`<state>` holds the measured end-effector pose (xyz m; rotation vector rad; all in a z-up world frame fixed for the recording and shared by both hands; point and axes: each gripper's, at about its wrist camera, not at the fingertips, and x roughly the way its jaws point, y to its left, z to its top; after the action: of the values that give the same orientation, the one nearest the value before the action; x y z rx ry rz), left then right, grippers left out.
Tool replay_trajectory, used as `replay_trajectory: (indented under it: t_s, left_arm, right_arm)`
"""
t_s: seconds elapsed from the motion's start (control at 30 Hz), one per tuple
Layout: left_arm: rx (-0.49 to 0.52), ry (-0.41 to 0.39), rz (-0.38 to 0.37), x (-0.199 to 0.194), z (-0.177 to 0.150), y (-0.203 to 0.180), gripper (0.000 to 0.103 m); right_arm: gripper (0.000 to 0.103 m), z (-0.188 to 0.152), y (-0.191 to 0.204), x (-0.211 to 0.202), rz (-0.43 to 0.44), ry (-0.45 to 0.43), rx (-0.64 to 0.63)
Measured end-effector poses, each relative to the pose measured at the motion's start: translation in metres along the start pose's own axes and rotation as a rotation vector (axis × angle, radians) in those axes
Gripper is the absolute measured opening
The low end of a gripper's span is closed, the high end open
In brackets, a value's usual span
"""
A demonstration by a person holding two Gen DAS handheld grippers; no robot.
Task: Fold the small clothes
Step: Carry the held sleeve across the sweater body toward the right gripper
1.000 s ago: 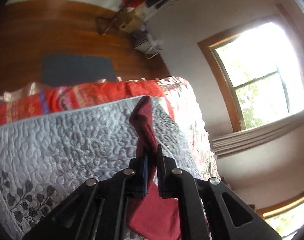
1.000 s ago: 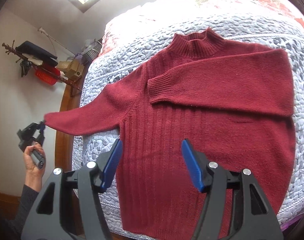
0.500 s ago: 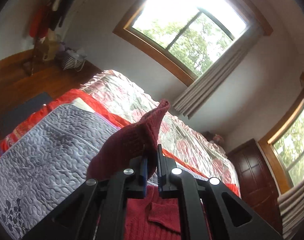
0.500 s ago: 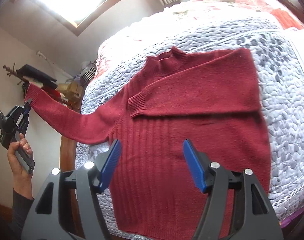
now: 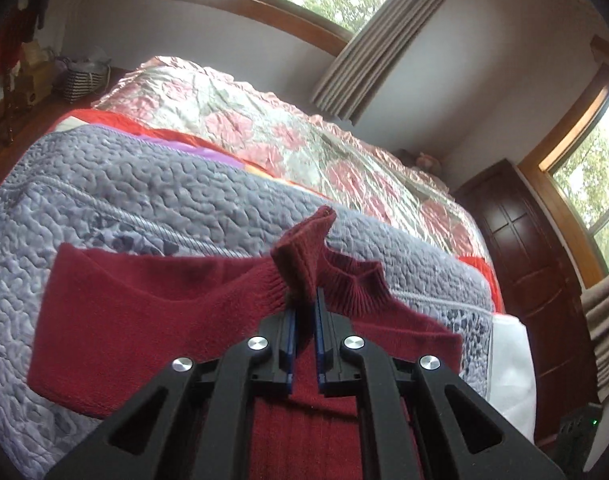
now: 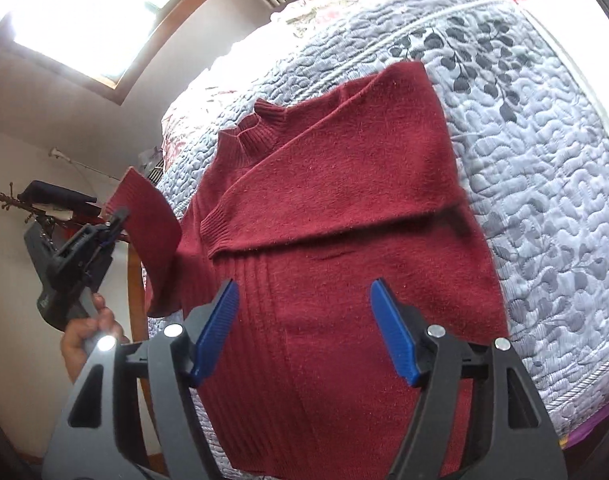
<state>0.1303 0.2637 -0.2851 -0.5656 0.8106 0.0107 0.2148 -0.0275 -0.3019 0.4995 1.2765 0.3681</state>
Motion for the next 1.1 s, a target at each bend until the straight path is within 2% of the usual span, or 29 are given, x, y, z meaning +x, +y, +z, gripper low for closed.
replay_trajectory:
  t_s: [0.13,0.23,0.4,0.47,0.5,0.57,0.6,0.63,0.7,0.77,0.87,1.03,1.1]
  left_arm:
    - [0.059,0.091,0.014,0.046,-0.034,-0.024,0.007]
    - [0.09,0.144,0.025,0.07,-0.055,-0.035,0.007]
    - [0.177,0.16,0.061,0.087,-0.075,-0.041,0.008]
    - [0.228,0.162,0.07,0.088,-0.08,-0.045,0.01]
    - [0.241,0.167,0.065,0.089,-0.082,-0.046,0.017]
    - [0.269,0.164,0.061,0.084,-0.089,-0.047,0.039]
    - [0.285,0.154,0.062,0.079,-0.091,-0.047,0.056]
    - [0.295,0.136,0.055,0.073,-0.094,-0.047,0.063]
    - [0.299,0.127,0.037,0.059,-0.098,-0.047,0.064]
    - [0.278,0.135,0.03,0.045,-0.097,-0.04,0.065]
    - [0.203,0.13,0.035,0.021,-0.094,-0.02,0.068]
    - [0.074,0.123,0.092,-0.017,-0.087,0.028,0.073]
    - [0.004,0.124,0.109,-0.027,-0.082,0.05,0.074]
  right_arm:
    - [0.07,0.021,-0.01,0.032,0.044,0.06,0.057]
    - [0.071,0.039,-0.011,0.056,0.119,0.105,0.105]
    - [0.071,0.071,-0.007,0.104,0.291,0.196,0.197]
    - [0.071,0.084,-0.002,0.127,0.329,0.234,0.222]
    - [0.072,0.088,-0.001,0.138,0.347,0.255,0.232]
    - [0.072,0.095,-0.001,0.16,0.37,0.299,0.277]
    - [0.072,0.097,-0.001,0.17,0.39,0.32,0.294]
    - [0.071,0.098,-0.001,0.176,0.4,0.332,0.304]
    - [0.069,0.097,0.003,0.185,0.409,0.348,0.294]
    - [0.059,0.095,0.006,0.193,0.409,0.374,0.288]
    - [0.055,0.092,0.013,0.203,0.4,0.402,0.261]
    - [0.055,0.091,0.032,0.218,0.375,0.435,0.201]
    - [0.046,0.092,0.042,0.227,0.353,0.44,0.169]
